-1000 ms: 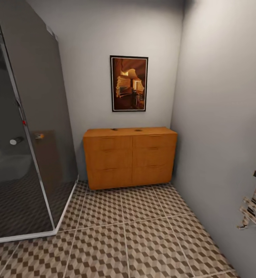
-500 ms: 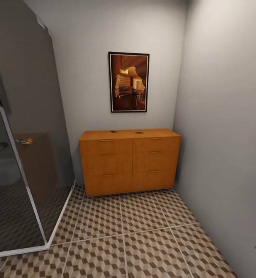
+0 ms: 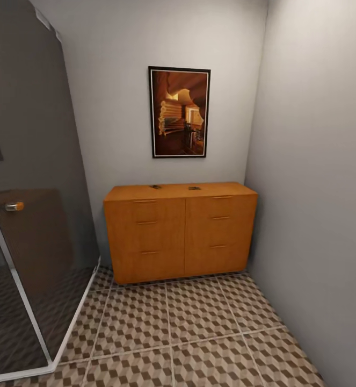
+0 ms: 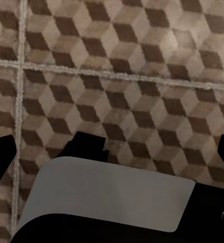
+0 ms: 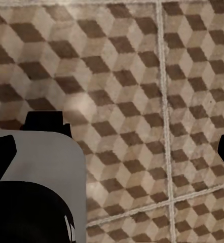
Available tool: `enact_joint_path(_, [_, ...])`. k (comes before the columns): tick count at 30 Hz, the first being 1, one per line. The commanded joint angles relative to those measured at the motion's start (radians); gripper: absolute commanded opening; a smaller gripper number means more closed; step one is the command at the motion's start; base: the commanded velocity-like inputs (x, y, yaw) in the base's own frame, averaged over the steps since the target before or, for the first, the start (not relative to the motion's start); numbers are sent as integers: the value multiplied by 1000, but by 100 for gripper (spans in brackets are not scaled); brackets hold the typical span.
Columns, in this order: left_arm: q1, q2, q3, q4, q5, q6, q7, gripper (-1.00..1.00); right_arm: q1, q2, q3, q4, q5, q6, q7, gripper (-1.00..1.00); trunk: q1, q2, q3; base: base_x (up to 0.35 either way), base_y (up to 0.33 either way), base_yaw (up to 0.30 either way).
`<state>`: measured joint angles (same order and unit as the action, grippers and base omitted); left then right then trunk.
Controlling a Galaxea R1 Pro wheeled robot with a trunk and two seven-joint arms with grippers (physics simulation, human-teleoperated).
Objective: Take the four mousetraps from the cabinet in the bathroom and place them on the bathroom floor. Make sure all four end up on the same floor surface, and ensure that at least two of them are either under or directly next to the same bathroom sink.
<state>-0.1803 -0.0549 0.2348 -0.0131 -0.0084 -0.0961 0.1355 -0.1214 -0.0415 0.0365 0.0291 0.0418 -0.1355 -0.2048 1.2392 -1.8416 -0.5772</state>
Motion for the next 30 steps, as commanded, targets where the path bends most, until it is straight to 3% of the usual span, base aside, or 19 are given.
enact_joint_path(1, [-1,0,4,1,-1,-4,3,100,-1,0,3,3,4,-4,-4,100,0,0,-1,322,0,0])
enact_joint_path(30, [-1,0,4,1,-1,-6,3,100,-1,-1,3,3,4,-7,-4,100,0,0,-1,322,0,0])
